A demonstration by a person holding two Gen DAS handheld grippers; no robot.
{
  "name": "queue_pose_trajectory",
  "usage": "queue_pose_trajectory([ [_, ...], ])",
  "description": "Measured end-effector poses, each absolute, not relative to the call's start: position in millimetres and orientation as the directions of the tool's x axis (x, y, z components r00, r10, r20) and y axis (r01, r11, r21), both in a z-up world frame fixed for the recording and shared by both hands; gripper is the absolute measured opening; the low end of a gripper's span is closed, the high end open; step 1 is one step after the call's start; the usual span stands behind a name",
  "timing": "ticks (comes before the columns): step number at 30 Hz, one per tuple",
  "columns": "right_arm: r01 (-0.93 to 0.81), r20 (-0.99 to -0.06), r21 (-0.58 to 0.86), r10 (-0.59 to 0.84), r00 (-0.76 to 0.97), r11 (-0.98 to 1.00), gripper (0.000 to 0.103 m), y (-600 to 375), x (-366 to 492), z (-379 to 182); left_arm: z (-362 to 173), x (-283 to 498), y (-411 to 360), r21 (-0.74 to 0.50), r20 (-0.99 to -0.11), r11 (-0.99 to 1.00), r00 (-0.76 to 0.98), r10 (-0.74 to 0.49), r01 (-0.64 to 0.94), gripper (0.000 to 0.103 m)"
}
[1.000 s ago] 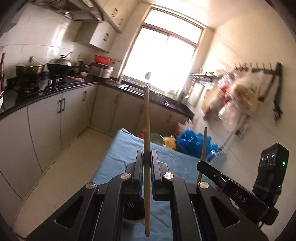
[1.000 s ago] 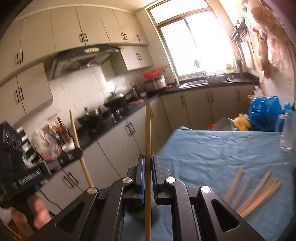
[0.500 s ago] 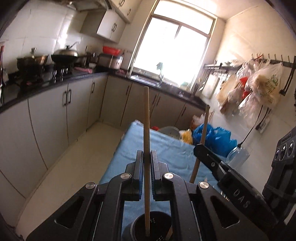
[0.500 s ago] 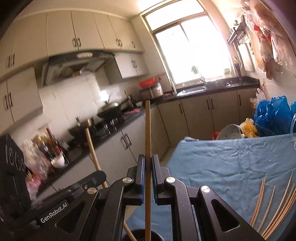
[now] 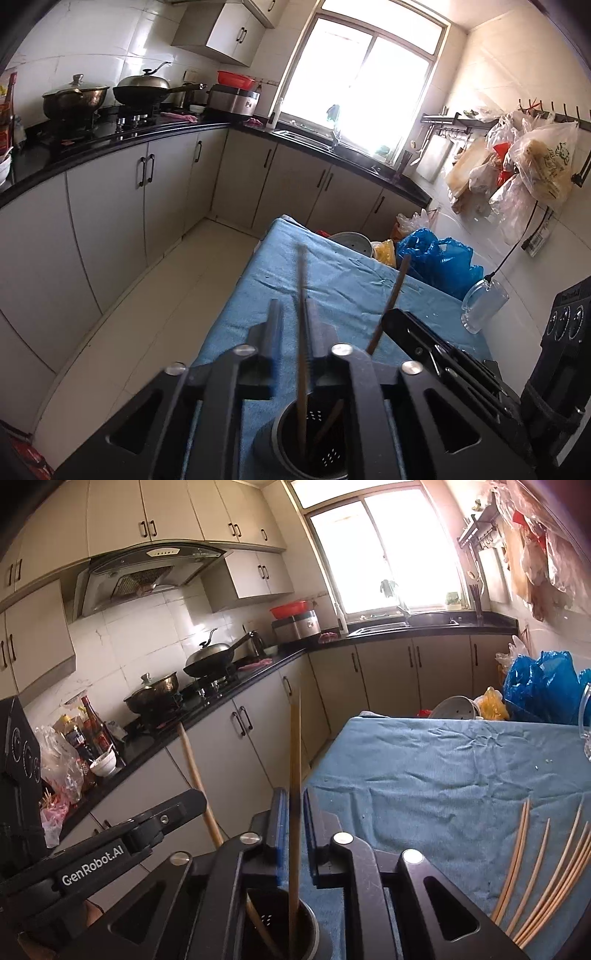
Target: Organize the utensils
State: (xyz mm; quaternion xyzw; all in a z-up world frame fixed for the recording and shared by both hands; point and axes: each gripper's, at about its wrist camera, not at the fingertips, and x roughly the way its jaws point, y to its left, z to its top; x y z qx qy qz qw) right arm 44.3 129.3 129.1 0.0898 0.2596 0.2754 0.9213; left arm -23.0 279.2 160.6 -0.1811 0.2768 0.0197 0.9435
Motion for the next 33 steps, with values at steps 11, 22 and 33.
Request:
queue_pose_trajectory([
  [11, -0.425, -0.417, 0.328, 0.533, 0.737, 0.844, 0.045, 94, 21, 139, 183, -77, 266, -0.327, -0.512, 0.929, 0.859, -0.019, -0.175, 0.036],
  [22, -0.231, -0.487, 0.304, 0.359, 0.797, 0.924, 0.062, -27, -13, 110, 181, -101, 181, -0.368, -0.536, 0.93, 0.821, -0.196, -0.019, 0.049],
  [33, 0.032, -0.663, 0.307, 0.189, 0.724, 0.951, 0.062, -173, -12, 52, 111, -36, 73, -0.363, -0.714, 0.929, 0.618, -0.33, 0.077, 0.045],
])
